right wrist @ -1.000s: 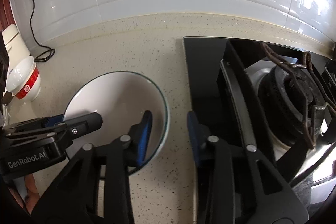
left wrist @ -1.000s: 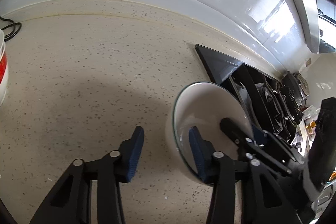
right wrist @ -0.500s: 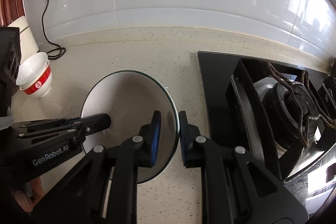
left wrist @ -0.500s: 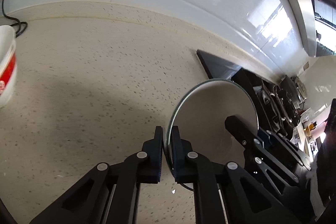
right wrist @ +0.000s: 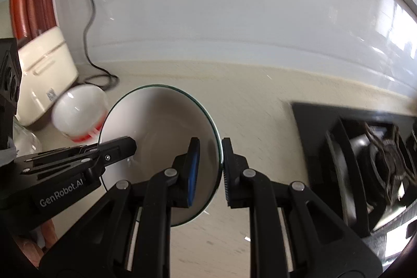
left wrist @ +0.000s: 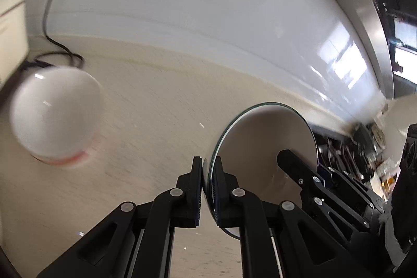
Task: Organize plates and bowls
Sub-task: 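Carry the green-rim bowl to the rice cooker and lower it onto the bowls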
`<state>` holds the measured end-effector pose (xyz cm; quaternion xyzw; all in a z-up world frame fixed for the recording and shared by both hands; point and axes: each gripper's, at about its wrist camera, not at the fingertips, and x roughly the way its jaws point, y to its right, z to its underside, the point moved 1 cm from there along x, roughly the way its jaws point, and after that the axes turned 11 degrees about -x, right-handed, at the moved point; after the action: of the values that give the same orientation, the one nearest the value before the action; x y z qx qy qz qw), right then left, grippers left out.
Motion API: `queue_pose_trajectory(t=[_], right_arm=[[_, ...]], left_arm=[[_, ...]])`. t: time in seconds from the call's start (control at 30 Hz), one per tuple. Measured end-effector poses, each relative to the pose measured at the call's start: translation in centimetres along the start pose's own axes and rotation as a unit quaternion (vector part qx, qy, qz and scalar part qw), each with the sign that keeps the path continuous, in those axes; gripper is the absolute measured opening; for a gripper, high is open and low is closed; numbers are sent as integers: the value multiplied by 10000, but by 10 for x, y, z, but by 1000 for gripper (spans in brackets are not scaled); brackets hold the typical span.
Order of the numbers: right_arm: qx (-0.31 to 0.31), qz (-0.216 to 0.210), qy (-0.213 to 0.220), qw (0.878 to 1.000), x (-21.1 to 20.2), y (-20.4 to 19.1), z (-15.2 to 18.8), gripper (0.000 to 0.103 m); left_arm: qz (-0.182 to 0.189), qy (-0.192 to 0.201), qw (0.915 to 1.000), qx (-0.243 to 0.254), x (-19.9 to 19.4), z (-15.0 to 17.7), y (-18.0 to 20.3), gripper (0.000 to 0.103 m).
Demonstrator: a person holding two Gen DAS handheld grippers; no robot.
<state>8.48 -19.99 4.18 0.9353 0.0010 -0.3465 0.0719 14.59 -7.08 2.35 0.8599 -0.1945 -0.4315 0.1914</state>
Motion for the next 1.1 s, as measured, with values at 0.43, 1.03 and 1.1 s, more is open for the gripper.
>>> queue_pose_trajectory(t=[0.43,1.03,1.1], right_arm=[[-375,-986,264,9941,27,-108,-88,20],[-467,-1150,-444,9913,106,-147,-88,20],[-503,-1122,-486,9912,109,-149,-86,20]], left_arm=[[-759,846,9928,-385,-72,-70,-86,7],[-1362,679,9879,-304,-35,-74,-132,8],[-1444,725,9866,-235,-31,-75,-131,8]])
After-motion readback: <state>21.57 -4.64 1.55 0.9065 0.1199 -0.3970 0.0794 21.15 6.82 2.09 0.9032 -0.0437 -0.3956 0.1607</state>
